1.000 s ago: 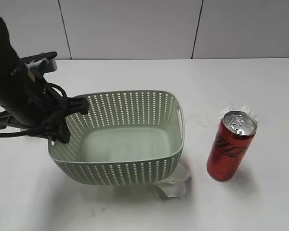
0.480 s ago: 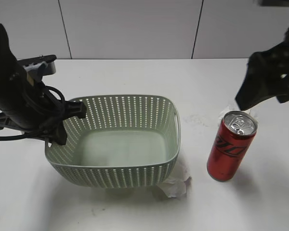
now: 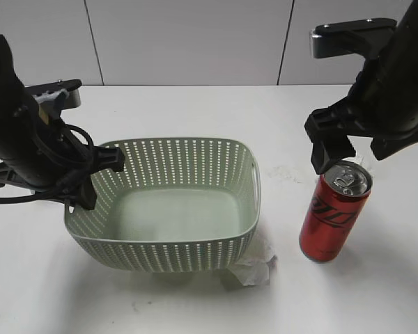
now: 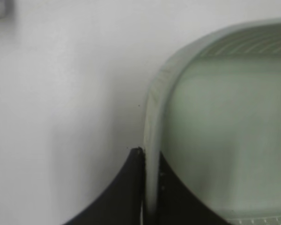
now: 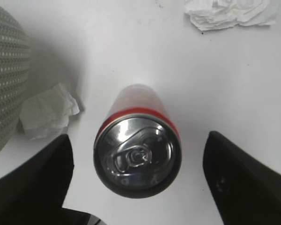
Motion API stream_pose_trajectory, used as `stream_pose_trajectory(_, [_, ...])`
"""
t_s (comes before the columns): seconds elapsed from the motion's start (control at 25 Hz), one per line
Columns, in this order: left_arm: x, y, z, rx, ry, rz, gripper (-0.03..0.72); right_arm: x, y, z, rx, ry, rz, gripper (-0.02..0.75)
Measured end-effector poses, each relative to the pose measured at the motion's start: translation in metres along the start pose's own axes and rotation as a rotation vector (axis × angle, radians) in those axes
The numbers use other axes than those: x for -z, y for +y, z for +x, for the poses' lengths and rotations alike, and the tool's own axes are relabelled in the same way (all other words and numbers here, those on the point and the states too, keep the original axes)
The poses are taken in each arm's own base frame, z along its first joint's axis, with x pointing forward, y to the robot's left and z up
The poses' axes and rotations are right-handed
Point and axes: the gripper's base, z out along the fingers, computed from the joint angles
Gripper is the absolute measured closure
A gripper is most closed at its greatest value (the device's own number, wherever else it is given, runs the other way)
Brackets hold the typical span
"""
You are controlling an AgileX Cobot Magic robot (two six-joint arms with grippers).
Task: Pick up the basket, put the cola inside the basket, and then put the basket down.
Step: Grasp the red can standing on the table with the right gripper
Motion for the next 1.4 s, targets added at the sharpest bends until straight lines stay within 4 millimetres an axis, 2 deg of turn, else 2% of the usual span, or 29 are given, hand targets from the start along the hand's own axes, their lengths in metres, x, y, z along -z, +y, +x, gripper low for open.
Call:
stream_pose_trajectory(0.2, [0.000,0.000,0.000,0.000,0.000,0.000,0.688,-0.007,0.001,-0.003,-0.011,0.001,0.004,0.069])
stream_pose_trajectory(0.72, [0.000,0.000,0.000,0.001,0.000,0.001,0.688,-0.052,0.003,-0.003,-0.049,0.165,0.068,0.078])
stream_pose_trajectory(0.84, [0.000,0.000,0.000,0.001,0.000,0.001,0.688,-0.060,0.003,-0.002,-0.066,0.204,0.075,0.106])
stream_pose_trajectory(0.96, [0.000,0.000,0.000,0.001,0.000,0.001,0.688,-0.061,0.004,-0.001,-0.079,0.212,0.069,0.196])
stream_pose_trajectory(1.28, [0.000,0.000,0.000,0.002,0.001,0.002,0.688,-0.060,0.004,-0.001,-0.065,0.208,0.066,0.201])
stream_pose_trajectory(1.4, [0.000,0.000,0.000,0.002,0.001,0.002,0.688,-0.048,0.003,-0.001,-0.032,0.183,0.055,0.201])
